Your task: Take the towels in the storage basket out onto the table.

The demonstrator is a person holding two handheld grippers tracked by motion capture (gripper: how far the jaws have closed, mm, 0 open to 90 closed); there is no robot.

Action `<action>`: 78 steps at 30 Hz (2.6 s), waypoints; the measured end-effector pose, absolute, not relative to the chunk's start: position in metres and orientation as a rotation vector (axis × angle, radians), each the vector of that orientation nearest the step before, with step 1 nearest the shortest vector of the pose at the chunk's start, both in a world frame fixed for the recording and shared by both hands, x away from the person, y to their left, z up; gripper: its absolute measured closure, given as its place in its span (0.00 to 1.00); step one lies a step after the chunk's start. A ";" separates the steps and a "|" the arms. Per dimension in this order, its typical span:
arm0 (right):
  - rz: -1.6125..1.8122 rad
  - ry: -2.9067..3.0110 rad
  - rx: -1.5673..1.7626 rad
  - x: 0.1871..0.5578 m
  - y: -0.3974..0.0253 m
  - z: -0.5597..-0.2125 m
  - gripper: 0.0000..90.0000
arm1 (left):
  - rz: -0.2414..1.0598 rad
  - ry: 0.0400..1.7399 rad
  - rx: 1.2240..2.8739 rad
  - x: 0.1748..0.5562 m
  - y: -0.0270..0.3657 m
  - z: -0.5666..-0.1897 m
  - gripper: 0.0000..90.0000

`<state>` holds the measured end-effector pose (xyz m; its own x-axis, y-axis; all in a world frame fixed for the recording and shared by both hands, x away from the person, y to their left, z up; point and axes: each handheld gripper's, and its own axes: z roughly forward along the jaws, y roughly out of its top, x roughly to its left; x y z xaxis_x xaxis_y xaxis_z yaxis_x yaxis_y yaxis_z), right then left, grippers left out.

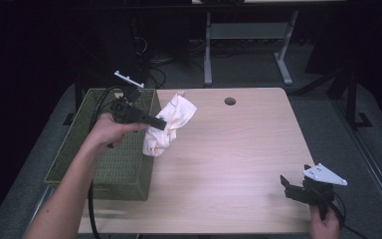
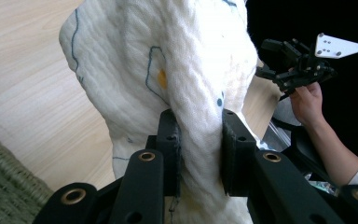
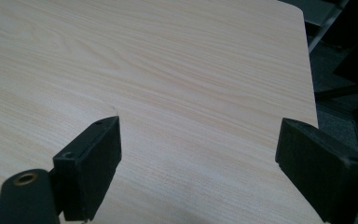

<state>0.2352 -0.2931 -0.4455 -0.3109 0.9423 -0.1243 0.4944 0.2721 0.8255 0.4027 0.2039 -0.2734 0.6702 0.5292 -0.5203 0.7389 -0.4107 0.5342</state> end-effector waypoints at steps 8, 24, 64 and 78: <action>0.921 1.918 1.295 0.235 -0.293 -0.446 0.15 | -0.370 0.957 2.122 0.405 0.191 -0.279 0.80; 0.924 1.921 1.292 0.235 -0.294 -0.445 0.15 | -0.404 0.925 2.142 0.408 0.169 -0.289 0.80; 0.930 1.920 1.293 0.234 -0.294 -0.445 0.15 | -0.471 0.876 2.228 0.417 0.099 -0.325 0.80; 0.931 1.921 1.285 0.233 -0.294 -0.443 0.15 | -0.522 0.881 2.237 0.418 0.060 -0.353 0.80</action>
<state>0.2334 -0.2944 -0.4430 -0.3184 0.9403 -0.1204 0.4882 0.2715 0.8294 0.4182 0.0599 -0.3534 0.6924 0.4448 -0.5681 0.7119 -0.5492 0.4377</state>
